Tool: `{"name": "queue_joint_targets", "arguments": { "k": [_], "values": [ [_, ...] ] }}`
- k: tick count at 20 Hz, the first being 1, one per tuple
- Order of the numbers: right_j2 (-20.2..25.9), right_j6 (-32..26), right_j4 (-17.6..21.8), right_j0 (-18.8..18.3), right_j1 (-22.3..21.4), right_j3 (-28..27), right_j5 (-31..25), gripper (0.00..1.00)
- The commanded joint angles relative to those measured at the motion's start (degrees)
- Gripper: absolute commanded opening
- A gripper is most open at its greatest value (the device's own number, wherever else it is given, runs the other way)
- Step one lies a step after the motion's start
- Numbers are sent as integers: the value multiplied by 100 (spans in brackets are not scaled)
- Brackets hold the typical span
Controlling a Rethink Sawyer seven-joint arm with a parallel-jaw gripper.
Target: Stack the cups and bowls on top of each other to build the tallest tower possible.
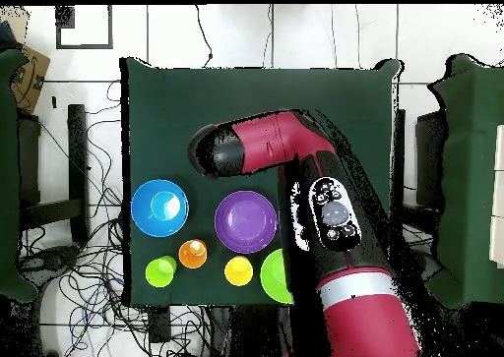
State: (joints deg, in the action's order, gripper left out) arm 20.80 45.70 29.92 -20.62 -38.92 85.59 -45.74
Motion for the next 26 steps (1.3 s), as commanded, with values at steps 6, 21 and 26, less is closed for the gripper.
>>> {"name": "queue_joint_targets", "arguments": {
  "k": [6, 21, 26],
  "values": [
    [50, 10, 291, -280, 337, 269, 69, 0],
    [-163, 92, 597, -256, 796, 67, 115, 0],
    [-215, 236, 626, -210, 842, 63, 241, 0]
  ]
}}
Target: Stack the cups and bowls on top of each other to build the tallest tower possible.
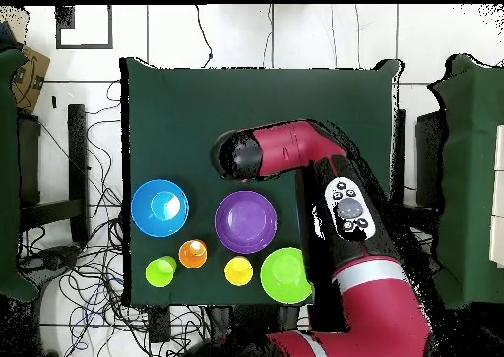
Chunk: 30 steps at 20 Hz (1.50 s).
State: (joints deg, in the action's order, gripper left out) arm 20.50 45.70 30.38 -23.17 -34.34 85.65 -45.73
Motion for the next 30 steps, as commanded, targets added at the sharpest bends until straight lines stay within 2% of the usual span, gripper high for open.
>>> {"name": "queue_joint_targets", "arguments": {
  "k": [1, 10, 21, 30],
  "values": [
    [-177, 266, 569, 46, 365, 68, 259, 0],
    [-160, 490, 744, 91, 143, 207, 809, 0],
    [-136, 610, 559, 98, 203, 277, 1334, 0],
    [-498, 629, 739, 390, 260, 67, 1229, 0]
  ]
}}
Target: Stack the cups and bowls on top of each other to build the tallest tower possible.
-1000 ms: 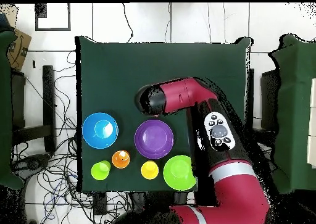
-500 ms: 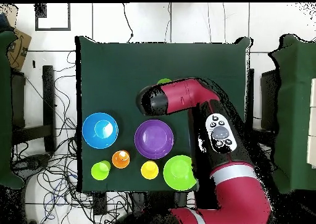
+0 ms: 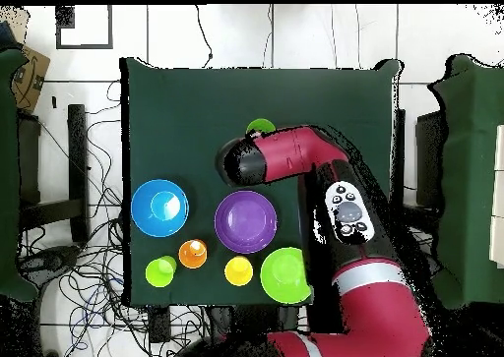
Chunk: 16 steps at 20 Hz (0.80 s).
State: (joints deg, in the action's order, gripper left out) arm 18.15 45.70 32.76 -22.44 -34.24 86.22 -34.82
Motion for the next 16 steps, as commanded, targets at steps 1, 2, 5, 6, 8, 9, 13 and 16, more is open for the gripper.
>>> {"name": "queue_joint_targets", "arguments": {
  "k": [1, 2, 5, 6, 8, 9, 13, 16],
  "values": [
    [-322, 625, 547, 363, 266, -26, 116, 0],
    [-381, 628, 587, 413, 275, -60, 98, 0],
    [-574, 622, 716, 540, 323, -145, 68, 0],
    [-620, 629, 750, 580, 339, -168, 48, 0],
    [-703, 656, 777, 684, 358, -224, -22, 0],
    [-742, 676, 788, 721, 390, -255, -35, 0],
    [-885, 760, 838, 886, 489, -382, -26, 0],
    [-965, 779, 821, 976, 548, -445, -16, 0]
  ]
}}
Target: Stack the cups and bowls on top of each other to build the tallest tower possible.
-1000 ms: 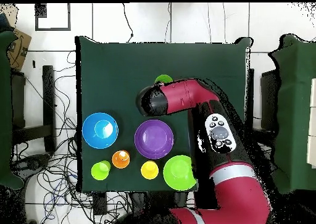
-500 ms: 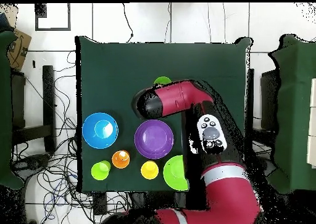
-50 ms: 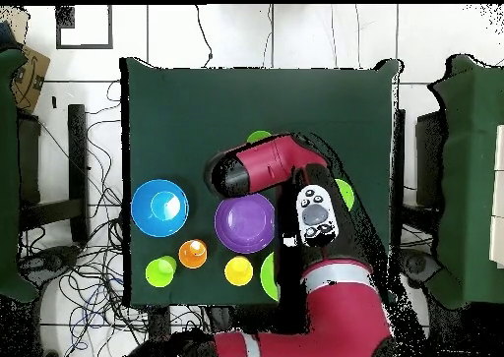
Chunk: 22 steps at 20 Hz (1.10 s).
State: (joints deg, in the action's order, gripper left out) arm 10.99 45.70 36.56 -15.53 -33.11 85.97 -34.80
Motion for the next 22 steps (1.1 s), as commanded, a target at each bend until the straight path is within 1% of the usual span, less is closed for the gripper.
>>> {"name": "queue_joint_targets", "arguments": {
  "k": [1, 7, 10, 11, 17, 22],
  "values": [
    [-261, 787, 431, 299, 455, -434, -2, 0],
    [-187, 789, 198, 273, 567, -462, 196, 0],
    [-197, 778, 177, 281, 583, -493, 238, 0],
    [-192, 728, 167, 217, 523, -422, 261, 0],
    [-137, 631, 113, 102, 472, -342, 330, 0],
    [-114, 618, 109, 64, 458, -297, 360, 0]
  ]
}}
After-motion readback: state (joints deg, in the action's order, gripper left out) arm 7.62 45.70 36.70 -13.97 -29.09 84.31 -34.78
